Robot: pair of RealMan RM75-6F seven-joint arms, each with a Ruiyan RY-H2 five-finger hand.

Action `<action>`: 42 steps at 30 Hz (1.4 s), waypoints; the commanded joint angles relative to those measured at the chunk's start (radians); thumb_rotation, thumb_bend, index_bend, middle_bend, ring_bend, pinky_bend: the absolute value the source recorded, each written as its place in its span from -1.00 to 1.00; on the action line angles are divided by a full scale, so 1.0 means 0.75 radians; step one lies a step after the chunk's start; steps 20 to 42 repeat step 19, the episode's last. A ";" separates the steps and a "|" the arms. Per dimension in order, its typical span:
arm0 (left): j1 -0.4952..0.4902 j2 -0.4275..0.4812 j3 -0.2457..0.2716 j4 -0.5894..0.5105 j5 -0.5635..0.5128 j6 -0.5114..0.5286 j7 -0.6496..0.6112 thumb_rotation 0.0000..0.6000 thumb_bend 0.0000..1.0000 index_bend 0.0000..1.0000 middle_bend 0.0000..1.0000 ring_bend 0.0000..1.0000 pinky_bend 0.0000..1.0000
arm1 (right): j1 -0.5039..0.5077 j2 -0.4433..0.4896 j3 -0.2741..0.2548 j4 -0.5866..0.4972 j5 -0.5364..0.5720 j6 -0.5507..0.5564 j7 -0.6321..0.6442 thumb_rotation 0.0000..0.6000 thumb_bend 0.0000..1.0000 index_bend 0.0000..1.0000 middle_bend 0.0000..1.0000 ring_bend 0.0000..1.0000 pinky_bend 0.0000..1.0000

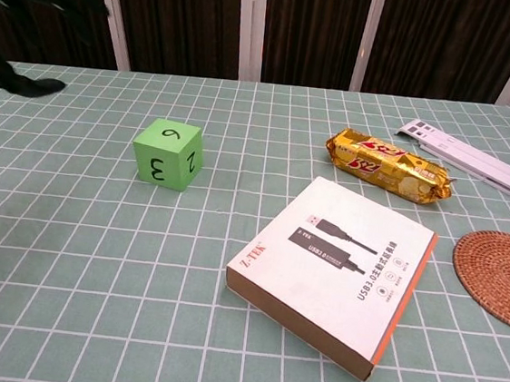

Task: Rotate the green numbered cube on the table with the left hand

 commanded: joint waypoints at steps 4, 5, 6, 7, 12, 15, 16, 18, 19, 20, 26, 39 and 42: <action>0.418 0.188 0.191 0.331 0.191 0.272 -0.624 1.00 -0.24 -0.66 -0.67 -0.94 -0.61 | -0.004 -0.024 -0.006 0.057 -0.098 0.069 0.044 1.00 -0.85 -0.89 -1.00 -1.00 -1.00; 0.446 0.180 0.192 0.364 0.205 0.297 -0.640 1.00 -0.24 -0.66 -0.67 -0.94 -0.62 | -0.005 -0.026 -0.007 0.066 -0.114 0.081 0.051 1.00 -0.85 -0.89 -1.00 -1.00 -1.00; 0.476 0.170 0.190 0.396 0.218 0.329 -0.651 1.00 -0.25 -0.66 -0.67 -0.94 -0.62 | -0.008 -0.028 -0.007 0.074 -0.129 0.096 0.059 1.00 -0.85 -0.89 -1.00 -1.00 -1.00; 0.498 0.158 0.186 0.422 0.235 0.353 -0.658 1.00 -0.25 -0.66 -0.67 -0.94 -0.62 | -0.011 -0.030 -0.008 0.080 -0.139 0.107 0.066 1.00 -0.85 -0.89 -1.00 -1.00 -1.00; 0.562 0.132 0.172 0.472 0.308 0.398 -0.655 1.00 -0.25 -0.66 -0.67 -0.94 -0.62 | -0.024 -0.023 -0.006 0.085 -0.149 0.136 0.083 1.00 -0.85 -0.89 -1.00 -1.00 -1.00; 0.588 0.140 0.168 0.459 0.327 0.387 -0.658 1.00 -0.25 -0.66 -0.67 -0.94 -0.62 | -0.029 -0.017 0.000 0.084 -0.146 0.147 0.101 1.00 -0.85 -0.89 -1.00 -1.00 -1.00; 0.595 0.145 0.164 0.453 0.329 0.384 -0.660 1.00 -0.25 -0.66 -0.67 -0.94 -0.62 | -0.030 -0.016 0.002 0.085 -0.146 0.151 0.107 1.00 -0.85 -0.89 -1.00 -1.00 -1.00; 0.609 0.151 0.147 0.447 0.330 0.383 -0.667 1.00 -0.25 -0.66 -0.67 -0.94 -0.62 | -0.031 -0.018 0.003 0.091 -0.148 0.156 0.113 1.00 -0.85 -0.89 -1.00 -1.00 -1.00; 0.616 0.153 0.138 0.447 0.330 0.385 -0.669 1.00 -0.25 -0.66 -0.67 -0.94 -0.62 | -0.031 -0.019 0.004 0.094 -0.149 0.156 0.114 1.00 -0.86 -0.89 -1.00 -1.00 -1.00; 0.616 0.153 0.138 0.447 0.330 0.385 -0.669 1.00 -0.25 -0.66 -0.67 -0.94 -0.62 | -0.031 -0.019 0.004 0.094 -0.149 0.156 0.114 1.00 -0.86 -0.89 -1.00 -1.00 -1.00; 0.616 0.153 0.138 0.447 0.330 0.385 -0.669 1.00 -0.25 -0.66 -0.67 -0.94 -0.62 | -0.031 -0.019 0.004 0.094 -0.149 0.156 0.114 1.00 -0.86 -0.89 -1.00 -1.00 -1.00; 0.616 0.153 0.138 0.447 0.330 0.385 -0.669 1.00 -0.25 -0.66 -0.67 -0.94 -0.62 | -0.031 -0.019 0.004 0.094 -0.149 0.156 0.114 1.00 -0.86 -0.89 -1.00 -1.00 -1.00; 0.616 0.153 0.138 0.447 0.330 0.385 -0.669 1.00 -0.25 -0.66 -0.67 -0.94 -0.62 | -0.031 -0.019 0.004 0.094 -0.149 0.156 0.114 1.00 -0.86 -0.89 -1.00 -1.00 -1.00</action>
